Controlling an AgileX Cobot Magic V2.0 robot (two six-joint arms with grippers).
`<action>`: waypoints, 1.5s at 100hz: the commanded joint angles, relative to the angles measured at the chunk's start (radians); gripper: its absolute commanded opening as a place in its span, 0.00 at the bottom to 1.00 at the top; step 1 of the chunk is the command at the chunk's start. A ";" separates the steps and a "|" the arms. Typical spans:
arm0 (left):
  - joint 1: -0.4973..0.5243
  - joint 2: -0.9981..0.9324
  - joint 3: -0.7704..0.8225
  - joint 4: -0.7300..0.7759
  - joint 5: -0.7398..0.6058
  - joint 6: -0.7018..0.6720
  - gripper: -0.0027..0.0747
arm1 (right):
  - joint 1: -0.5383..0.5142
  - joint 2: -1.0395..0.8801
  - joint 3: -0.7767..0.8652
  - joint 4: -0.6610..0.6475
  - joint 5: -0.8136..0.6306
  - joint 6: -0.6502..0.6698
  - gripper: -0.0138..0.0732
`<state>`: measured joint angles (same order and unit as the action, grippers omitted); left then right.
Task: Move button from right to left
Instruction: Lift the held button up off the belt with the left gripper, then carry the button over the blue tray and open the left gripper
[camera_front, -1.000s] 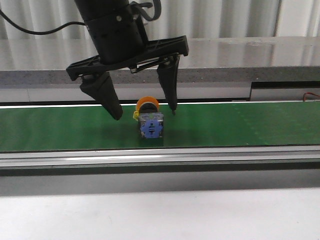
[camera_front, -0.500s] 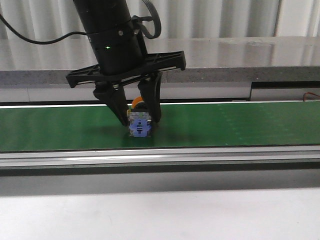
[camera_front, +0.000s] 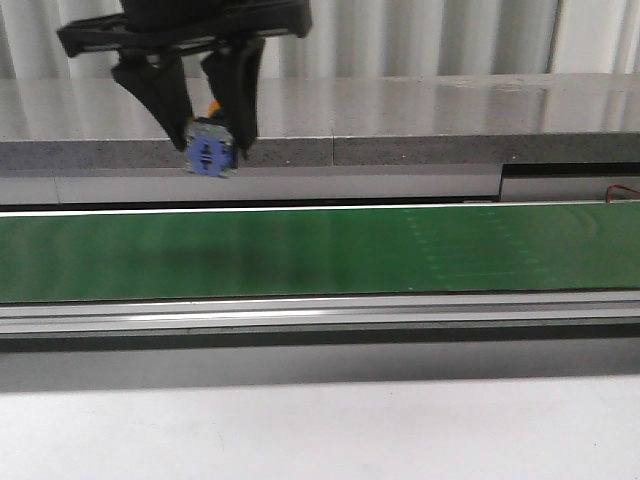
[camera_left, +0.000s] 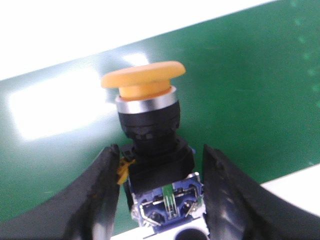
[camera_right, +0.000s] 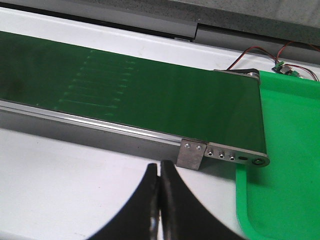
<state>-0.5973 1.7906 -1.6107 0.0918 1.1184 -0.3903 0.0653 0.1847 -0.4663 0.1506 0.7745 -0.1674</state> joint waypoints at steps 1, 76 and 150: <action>0.039 -0.084 -0.035 0.050 0.006 0.017 0.01 | 0.001 0.012 -0.021 0.005 -0.076 -0.010 0.08; 0.654 -0.141 0.066 0.102 0.146 0.502 0.01 | 0.001 0.012 -0.021 0.005 -0.076 -0.010 0.08; 0.872 0.071 0.158 0.208 0.016 0.502 0.01 | 0.001 0.012 -0.021 0.005 -0.076 -0.010 0.08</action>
<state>0.2632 1.8856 -1.4283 0.2758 1.1522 0.1100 0.0653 0.1847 -0.4663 0.1506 0.7745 -0.1674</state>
